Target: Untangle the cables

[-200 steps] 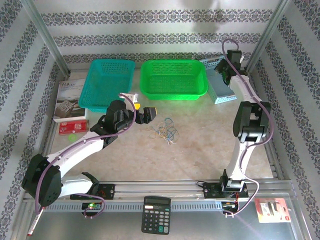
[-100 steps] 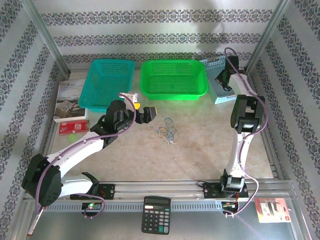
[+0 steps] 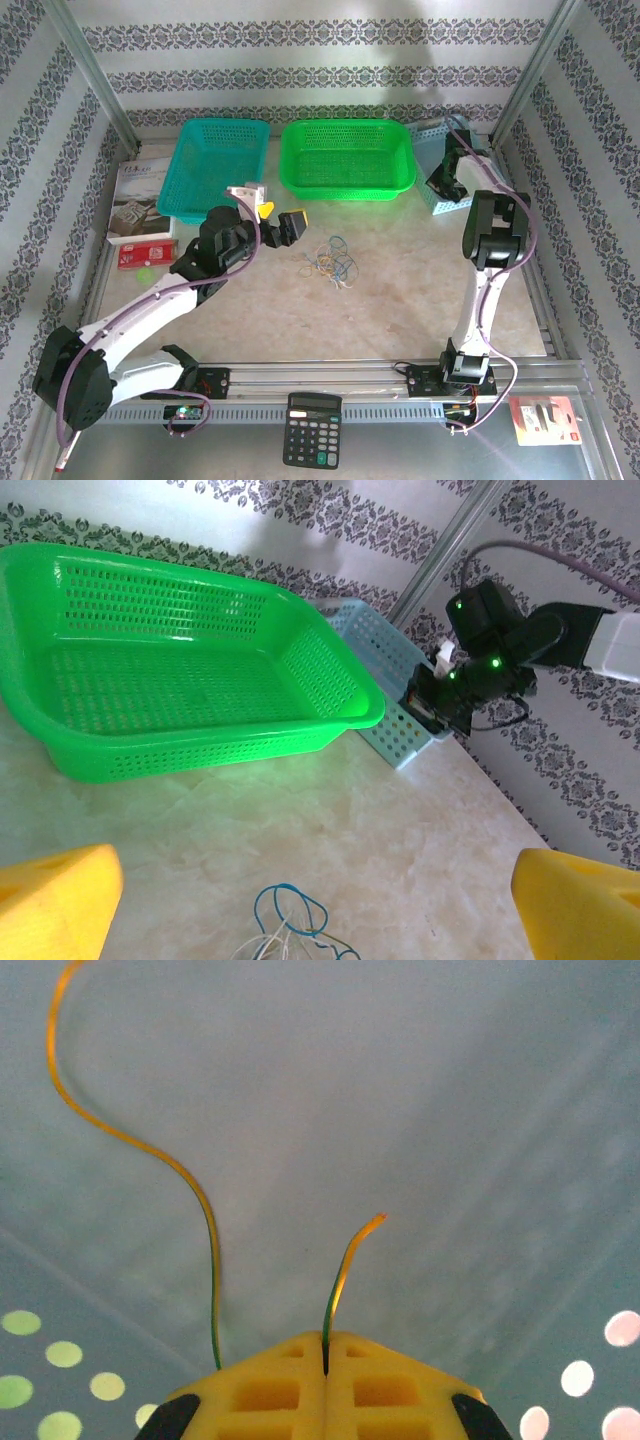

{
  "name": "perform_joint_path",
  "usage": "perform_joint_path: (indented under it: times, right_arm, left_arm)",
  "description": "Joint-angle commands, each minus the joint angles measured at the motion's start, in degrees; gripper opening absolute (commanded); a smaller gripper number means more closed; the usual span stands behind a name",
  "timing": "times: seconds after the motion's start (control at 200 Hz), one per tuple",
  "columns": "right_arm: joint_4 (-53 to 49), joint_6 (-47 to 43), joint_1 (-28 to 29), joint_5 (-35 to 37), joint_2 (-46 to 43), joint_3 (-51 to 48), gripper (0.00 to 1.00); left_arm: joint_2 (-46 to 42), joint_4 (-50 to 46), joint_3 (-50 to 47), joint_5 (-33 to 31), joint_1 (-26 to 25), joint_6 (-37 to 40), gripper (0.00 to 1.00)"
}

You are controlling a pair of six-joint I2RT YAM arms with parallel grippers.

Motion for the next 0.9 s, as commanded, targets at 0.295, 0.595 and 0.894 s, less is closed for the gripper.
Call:
perform_joint_path:
  times: [0.295,0.595,0.894]
  right_arm:
    - [8.4,4.9,2.1,-3.6,-20.3,-24.2,0.0]
    - [7.4,-1.2,1.6,3.8,-26.2,-20.9,0.0]
    - [7.9,-5.7,0.3,6.9,-23.3,-12.7,0.02]
  left_arm:
    - [-5.4,2.9,-2.2,-0.6,-0.7,-2.3,1.0]
    - [-4.7,0.8,-1.4,1.4,-0.6,-3.3,1.0]
    - [-3.7,-4.4,1.1,2.2,-0.6,-1.3,1.0]
